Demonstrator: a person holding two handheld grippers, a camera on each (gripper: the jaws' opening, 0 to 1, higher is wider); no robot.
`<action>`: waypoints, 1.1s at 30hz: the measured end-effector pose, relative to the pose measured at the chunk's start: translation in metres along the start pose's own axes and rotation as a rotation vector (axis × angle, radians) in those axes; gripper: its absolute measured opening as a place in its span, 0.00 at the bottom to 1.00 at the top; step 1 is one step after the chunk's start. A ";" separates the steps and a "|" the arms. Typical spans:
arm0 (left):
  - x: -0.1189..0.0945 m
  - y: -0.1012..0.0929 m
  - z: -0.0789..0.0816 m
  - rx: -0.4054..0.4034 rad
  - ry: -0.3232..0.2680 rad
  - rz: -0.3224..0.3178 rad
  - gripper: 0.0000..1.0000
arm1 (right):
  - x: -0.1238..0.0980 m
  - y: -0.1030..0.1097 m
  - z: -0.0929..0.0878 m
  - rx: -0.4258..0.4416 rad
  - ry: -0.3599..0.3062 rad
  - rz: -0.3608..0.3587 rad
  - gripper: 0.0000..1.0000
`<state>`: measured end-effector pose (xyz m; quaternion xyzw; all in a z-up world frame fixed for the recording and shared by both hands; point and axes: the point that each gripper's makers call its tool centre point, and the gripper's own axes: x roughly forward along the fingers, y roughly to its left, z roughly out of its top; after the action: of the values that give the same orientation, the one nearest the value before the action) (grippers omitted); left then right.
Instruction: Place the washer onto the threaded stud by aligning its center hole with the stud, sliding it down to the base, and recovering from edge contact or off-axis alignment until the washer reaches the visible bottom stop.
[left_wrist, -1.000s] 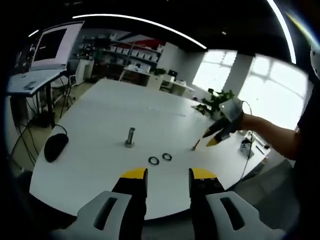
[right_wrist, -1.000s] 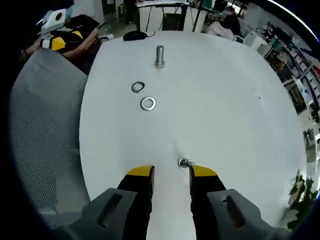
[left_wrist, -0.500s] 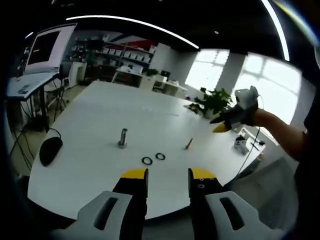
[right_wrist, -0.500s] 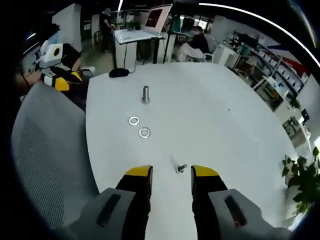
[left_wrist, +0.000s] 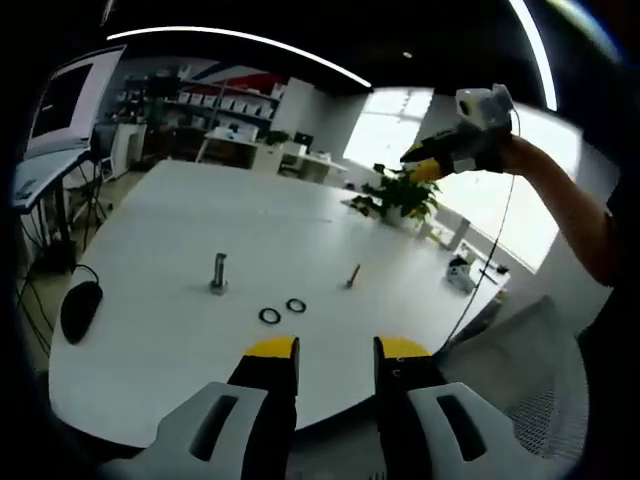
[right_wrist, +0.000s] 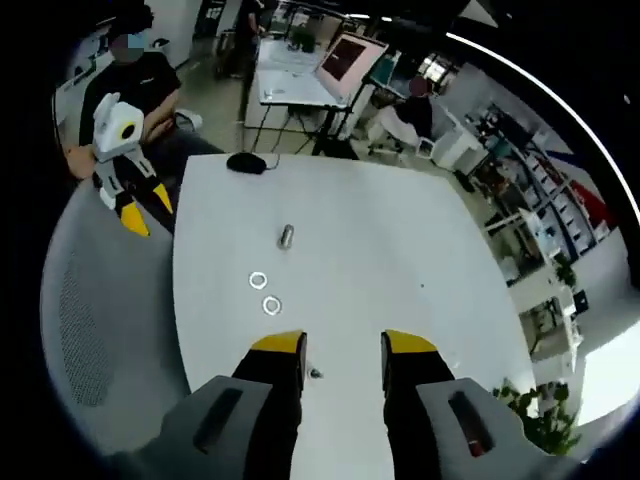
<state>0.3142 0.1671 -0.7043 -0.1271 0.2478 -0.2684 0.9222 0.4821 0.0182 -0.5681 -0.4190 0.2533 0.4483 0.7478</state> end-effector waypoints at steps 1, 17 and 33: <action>0.000 -0.001 0.000 0.005 0.001 -0.005 0.28 | 0.002 -0.004 0.008 0.006 -0.007 0.008 0.32; 0.006 -0.027 0.001 0.051 0.008 -0.188 0.29 | 0.101 0.068 -0.008 -0.188 0.126 0.306 0.31; 0.013 -0.035 0.007 0.059 -0.014 -0.204 0.25 | 0.218 0.127 -0.073 -0.321 0.324 0.491 0.31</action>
<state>0.3123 0.1314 -0.6900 -0.1264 0.2193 -0.3671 0.8951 0.4725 0.0868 -0.8215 -0.5237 0.3886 0.5769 0.4919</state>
